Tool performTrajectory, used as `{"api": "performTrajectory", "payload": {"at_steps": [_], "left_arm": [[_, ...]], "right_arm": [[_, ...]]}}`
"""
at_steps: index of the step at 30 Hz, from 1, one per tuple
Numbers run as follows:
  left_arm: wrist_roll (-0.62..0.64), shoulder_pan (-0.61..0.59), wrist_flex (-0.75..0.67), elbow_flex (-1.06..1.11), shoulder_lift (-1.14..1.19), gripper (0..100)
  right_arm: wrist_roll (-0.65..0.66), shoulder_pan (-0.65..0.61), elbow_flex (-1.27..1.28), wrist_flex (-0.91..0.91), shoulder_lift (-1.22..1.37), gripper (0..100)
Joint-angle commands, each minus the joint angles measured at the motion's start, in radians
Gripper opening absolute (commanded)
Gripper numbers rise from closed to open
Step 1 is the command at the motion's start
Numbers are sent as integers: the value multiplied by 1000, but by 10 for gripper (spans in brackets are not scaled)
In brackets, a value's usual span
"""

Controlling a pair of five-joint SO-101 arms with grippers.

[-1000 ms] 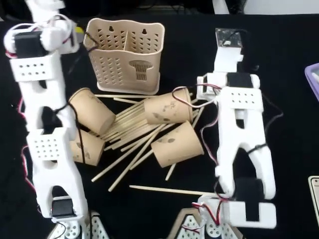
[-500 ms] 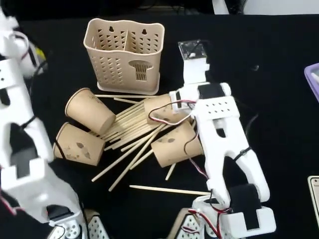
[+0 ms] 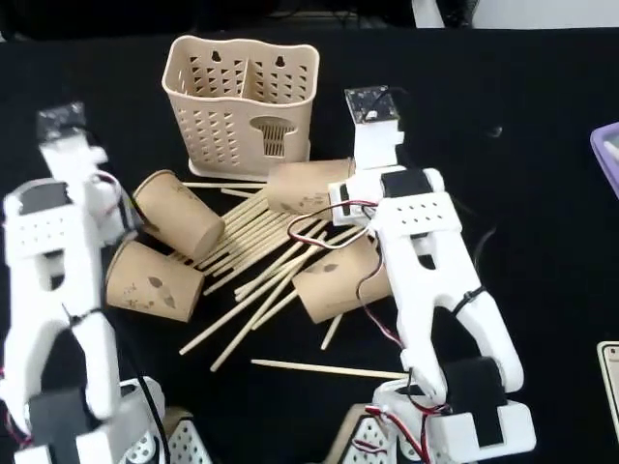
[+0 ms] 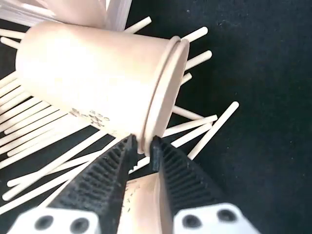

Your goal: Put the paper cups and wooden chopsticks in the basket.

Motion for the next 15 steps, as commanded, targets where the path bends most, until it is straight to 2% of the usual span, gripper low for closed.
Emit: {"api": "performTrajectory", "payload": {"at_steps": [1,8,11,15], "left_arm": [[3,35,-117,99,-81,209],[133,-7,-233,252,-94,209],[192,-36,-299,323,-101,209],[206,-71,-330,363,-103,209]], "right_arm": [[-3,2,-8,-14,-73,11],[-2,2,-7,71,-248,11],[49,2,-5,106,-329,11],[74,0,18,106,-371,11]]}}
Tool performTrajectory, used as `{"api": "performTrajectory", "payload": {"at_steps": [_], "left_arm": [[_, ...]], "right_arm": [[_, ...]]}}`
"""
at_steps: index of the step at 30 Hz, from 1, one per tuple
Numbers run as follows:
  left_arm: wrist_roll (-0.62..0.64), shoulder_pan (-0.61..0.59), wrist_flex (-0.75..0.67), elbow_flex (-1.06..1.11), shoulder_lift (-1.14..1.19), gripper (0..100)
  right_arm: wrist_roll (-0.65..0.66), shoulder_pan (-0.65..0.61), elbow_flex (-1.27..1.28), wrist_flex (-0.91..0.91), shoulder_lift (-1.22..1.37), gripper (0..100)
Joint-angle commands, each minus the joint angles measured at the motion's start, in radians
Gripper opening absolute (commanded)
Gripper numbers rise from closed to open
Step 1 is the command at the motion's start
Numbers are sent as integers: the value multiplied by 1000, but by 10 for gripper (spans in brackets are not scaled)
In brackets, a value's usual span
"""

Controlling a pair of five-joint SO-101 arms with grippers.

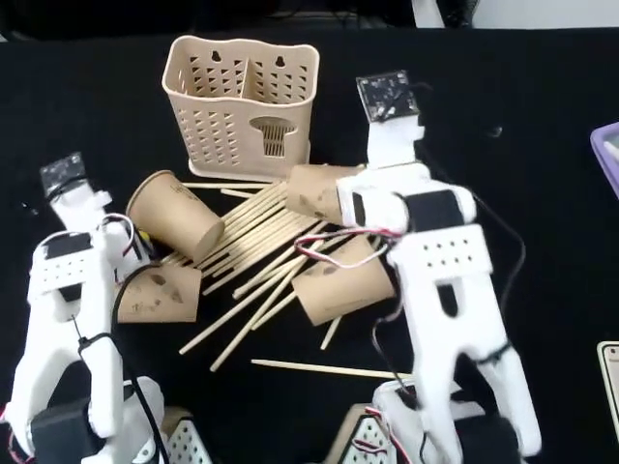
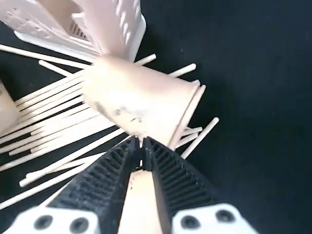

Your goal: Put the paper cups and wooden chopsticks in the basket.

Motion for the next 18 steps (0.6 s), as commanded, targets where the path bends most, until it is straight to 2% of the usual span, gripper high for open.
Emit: {"api": "performTrajectory", "payload": {"at_steps": [1,5,8,10,14,18], "left_arm": [[15,-30,-25,-4,-35,209],[14,-31,-20,-4,-35,209],[12,-31,-21,-4,-35,209],[11,-31,-20,-4,-35,209],[11,-30,-21,-2,-35,209],[9,-30,-20,-1,-35,209]], "right_arm": [[15,-3,24,-17,-50,11],[11,15,64,-81,-16,31],[-9,46,61,-87,-5,149],[-75,51,70,-103,2,216],[-181,49,128,-187,2,194],[-207,51,157,-215,2,177]]}}
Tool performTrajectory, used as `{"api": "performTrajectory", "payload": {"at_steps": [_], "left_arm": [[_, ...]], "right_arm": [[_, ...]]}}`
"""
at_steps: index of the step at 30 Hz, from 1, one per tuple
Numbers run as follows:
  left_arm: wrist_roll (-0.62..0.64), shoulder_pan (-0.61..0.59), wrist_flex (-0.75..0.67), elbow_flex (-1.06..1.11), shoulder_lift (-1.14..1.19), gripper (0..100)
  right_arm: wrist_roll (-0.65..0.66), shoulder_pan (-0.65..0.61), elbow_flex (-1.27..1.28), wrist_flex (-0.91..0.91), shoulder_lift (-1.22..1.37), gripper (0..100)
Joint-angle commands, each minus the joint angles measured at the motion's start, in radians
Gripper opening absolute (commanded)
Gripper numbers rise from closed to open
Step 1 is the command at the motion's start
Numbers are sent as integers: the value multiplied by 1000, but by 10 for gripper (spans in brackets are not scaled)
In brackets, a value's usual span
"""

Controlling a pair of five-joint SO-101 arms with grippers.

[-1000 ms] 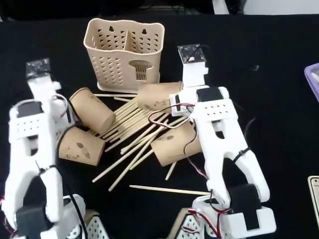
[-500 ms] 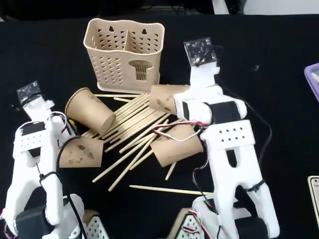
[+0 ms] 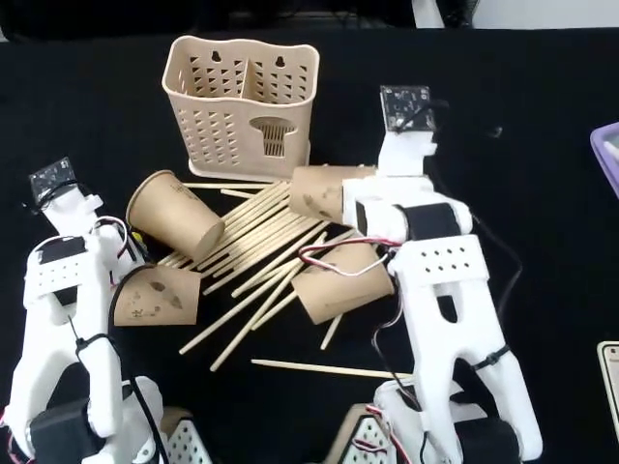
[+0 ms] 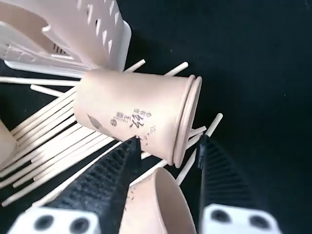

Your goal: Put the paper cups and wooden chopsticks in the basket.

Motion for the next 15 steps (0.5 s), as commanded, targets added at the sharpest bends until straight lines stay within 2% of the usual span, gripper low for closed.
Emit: {"api": "performTrajectory", "payload": {"at_steps": [1,9,15], "left_arm": [[5,-8,-12,-7,-34,209],[5,-8,-8,-5,-34,209],[5,-8,-8,-5,-34,209]], "right_arm": [[-31,23,-4,-32,1,177],[-35,25,-7,-32,18,177],[-35,63,-79,-26,154,177]]}}
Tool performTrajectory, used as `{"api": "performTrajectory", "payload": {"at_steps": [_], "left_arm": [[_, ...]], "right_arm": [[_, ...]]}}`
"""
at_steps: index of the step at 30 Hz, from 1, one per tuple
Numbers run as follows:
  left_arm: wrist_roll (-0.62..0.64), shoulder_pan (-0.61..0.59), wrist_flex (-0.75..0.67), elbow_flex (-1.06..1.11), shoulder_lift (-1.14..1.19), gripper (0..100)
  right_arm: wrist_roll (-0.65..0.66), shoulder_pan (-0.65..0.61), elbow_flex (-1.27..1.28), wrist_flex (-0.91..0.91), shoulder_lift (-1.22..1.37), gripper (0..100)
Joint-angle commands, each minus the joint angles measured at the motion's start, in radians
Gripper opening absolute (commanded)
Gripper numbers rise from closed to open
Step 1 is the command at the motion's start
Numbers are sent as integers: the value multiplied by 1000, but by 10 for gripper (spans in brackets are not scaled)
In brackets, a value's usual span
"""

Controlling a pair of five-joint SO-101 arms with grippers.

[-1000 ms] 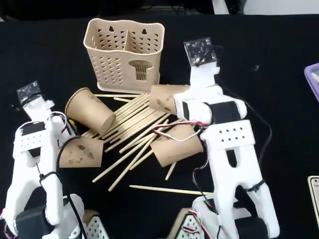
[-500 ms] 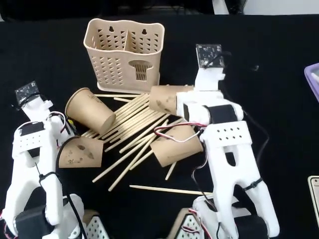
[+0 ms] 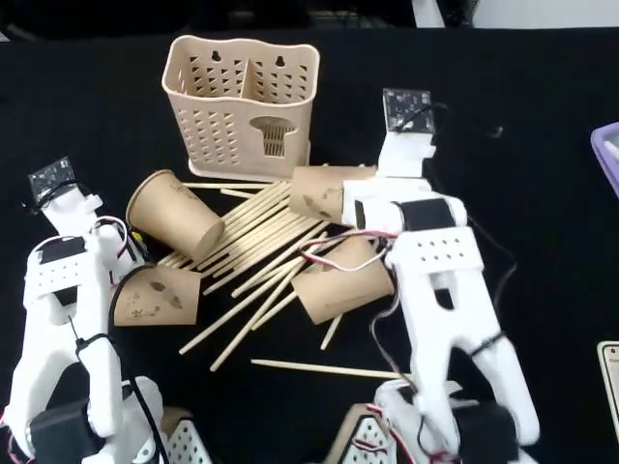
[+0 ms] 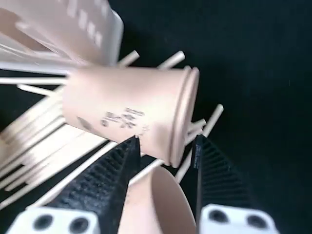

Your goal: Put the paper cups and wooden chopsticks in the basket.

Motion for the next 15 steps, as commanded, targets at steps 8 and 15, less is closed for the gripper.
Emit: {"api": "performTrajectory", "payload": {"at_steps": [8,15], "left_arm": [[5,-8,-14,-5,-34,209],[3,-8,-14,-2,-34,209]], "right_arm": [[-8,12,-125,-15,162,177],[0,-38,-127,-21,162,175]]}}
